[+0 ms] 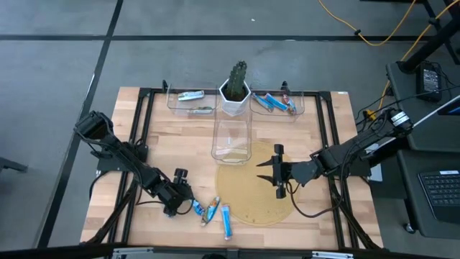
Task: Pick and place Granola Bars by type
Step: Put the blue green granola bar into the middle transparent bin
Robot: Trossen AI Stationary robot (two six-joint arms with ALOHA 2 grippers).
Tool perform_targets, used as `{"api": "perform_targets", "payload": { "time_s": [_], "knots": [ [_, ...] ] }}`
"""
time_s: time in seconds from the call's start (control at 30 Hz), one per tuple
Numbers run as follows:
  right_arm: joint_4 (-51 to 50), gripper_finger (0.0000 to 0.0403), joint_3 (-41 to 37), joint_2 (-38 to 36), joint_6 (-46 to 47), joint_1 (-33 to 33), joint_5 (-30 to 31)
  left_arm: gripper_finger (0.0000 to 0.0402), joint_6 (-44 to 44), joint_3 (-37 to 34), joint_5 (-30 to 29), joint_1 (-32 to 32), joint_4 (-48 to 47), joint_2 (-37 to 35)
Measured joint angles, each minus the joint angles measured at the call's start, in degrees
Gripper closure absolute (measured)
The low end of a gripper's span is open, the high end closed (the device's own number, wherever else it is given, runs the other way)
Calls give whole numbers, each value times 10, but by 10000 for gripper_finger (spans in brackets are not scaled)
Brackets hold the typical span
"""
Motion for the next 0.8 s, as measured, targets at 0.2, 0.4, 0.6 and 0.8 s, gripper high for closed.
{"api": "perform_targets", "payload": {
  "time_s": [0.2, 0.4, 0.6, 0.8],
  "knots": [
    [3, 234, 0, 0, -1, 0, 0, 315, 0, 0, 5, 0, 0, 0],
    [3, 234, 0, 0, -1, 0, 0, 390, 0, 0, 11, 0, -2, -2],
    [2, 234, 0, 0, -1, 0, 0, 389, 7, 0, 17, 0, -19, -15],
    [2, 234, 0, 0, -1, 0, 0, 396, -10, 0, 13, -1, -66, -70]
  ]
}}
